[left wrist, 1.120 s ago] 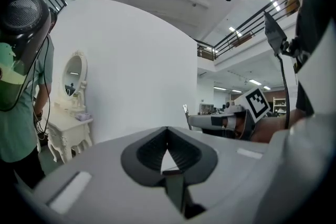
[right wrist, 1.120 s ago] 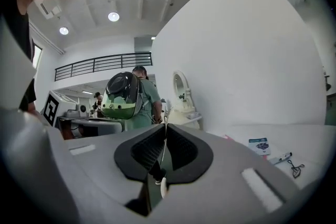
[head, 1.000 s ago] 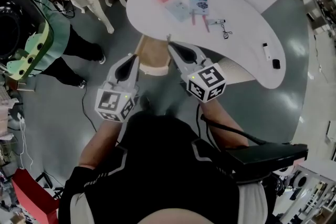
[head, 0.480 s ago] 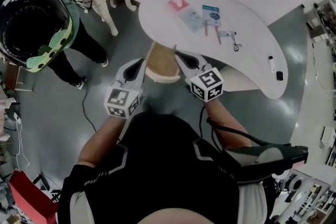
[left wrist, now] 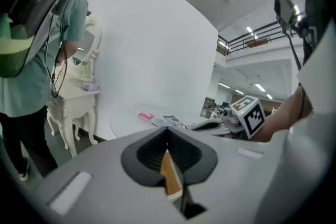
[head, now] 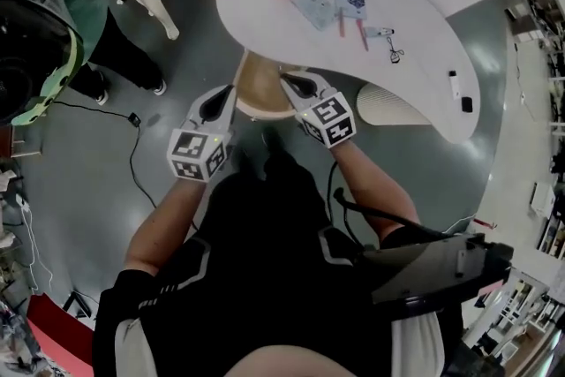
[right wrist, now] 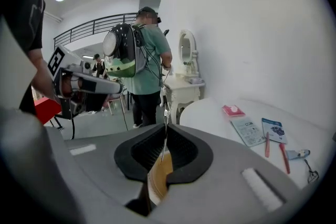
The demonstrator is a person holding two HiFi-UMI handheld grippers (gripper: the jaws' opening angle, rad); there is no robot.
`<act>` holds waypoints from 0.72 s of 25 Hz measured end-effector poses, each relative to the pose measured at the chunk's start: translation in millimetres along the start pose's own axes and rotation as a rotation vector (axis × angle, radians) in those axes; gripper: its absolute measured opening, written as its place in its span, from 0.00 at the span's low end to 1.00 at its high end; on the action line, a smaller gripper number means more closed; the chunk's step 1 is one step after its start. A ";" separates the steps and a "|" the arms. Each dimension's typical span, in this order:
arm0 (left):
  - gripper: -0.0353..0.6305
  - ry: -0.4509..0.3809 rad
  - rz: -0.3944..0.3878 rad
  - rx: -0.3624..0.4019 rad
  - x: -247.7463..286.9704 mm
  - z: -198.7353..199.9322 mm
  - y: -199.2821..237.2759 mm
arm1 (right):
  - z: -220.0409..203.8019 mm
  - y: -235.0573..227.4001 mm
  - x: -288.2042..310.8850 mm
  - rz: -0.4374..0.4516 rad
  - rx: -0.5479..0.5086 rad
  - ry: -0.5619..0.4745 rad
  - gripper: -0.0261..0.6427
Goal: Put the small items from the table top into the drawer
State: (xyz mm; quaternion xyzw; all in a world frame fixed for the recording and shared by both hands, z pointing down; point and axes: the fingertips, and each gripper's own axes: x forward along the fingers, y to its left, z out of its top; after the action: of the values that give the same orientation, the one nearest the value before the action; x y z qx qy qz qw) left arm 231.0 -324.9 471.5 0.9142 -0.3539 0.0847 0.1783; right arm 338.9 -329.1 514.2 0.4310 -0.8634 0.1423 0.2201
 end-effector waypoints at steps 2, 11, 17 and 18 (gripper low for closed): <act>0.05 0.017 0.006 0.001 9.6 -8.6 4.5 | -16.5 -3.7 12.6 0.020 -0.014 0.044 0.06; 0.05 0.081 0.067 -0.007 41.4 -48.3 34.6 | -86.9 -10.8 66.2 0.142 -0.056 0.247 0.07; 0.05 0.149 0.074 0.018 53.2 -81.6 39.9 | -123.8 -20.2 92.1 0.180 -0.092 0.377 0.06; 0.05 0.158 0.075 0.017 54.6 -87.0 40.8 | -129.2 -20.1 95.8 0.190 -0.102 0.397 0.07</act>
State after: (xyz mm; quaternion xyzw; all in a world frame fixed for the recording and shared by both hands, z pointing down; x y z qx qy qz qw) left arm 241.0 -353.0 577.9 0.8922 -0.3720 0.1663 0.1948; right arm 337.4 -349.9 674.9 0.2994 -0.8461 0.2005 0.3928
